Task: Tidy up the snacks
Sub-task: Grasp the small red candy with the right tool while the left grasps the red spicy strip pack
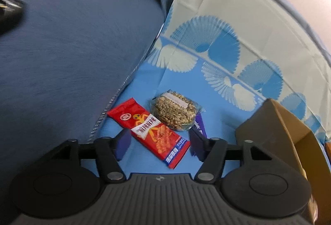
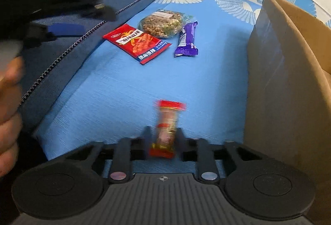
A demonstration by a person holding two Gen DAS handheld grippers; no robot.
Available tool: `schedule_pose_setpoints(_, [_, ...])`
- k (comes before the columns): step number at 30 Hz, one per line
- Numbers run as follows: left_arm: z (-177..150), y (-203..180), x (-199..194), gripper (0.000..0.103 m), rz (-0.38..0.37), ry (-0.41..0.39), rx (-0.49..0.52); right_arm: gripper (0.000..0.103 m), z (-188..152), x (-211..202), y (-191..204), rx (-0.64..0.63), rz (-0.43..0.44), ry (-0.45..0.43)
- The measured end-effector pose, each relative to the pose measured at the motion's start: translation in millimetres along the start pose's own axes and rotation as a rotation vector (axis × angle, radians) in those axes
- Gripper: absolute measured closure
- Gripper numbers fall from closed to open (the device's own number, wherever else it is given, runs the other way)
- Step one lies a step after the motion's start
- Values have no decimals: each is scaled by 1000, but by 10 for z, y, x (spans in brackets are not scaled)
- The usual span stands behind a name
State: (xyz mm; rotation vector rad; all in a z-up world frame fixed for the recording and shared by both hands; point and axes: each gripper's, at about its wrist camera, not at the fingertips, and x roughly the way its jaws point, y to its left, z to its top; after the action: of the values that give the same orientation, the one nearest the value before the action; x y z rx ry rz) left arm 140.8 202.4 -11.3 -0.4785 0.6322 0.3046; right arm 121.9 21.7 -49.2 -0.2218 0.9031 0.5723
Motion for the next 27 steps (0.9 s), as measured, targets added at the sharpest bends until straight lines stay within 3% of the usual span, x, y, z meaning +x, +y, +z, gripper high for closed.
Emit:
schedule_pose_setpoints(2, [92,-72,206,20,57,57,-21,82,2,-5,-13,9,1,2])
schedule_pose_setpoints(11, [278,-285,1049,8,315,276,-49,82,25,5,-79,43,12,22])
schedule_pose_setpoints(12, [281,-298,1109,4,334,288,-47,82,26,7,-79,43,14,23])
schedule_pose_setpoints(17, [267,-451,1298,3,431,298,56,82,39,17,-101,51,25,27])
schedule_pose_setpoints(19, [236,-487,1271,6,434,287,101,81,49,29,-125,55,29,29])
schedule_pose_setpoints(24, [173,-480,1023,43,397,284,153,81,49,36,-140,55,28,29])
schedule_pose_setpoints(27, [119,-384,841,50,354,299,145,81,43,32,-128,47,25,28])
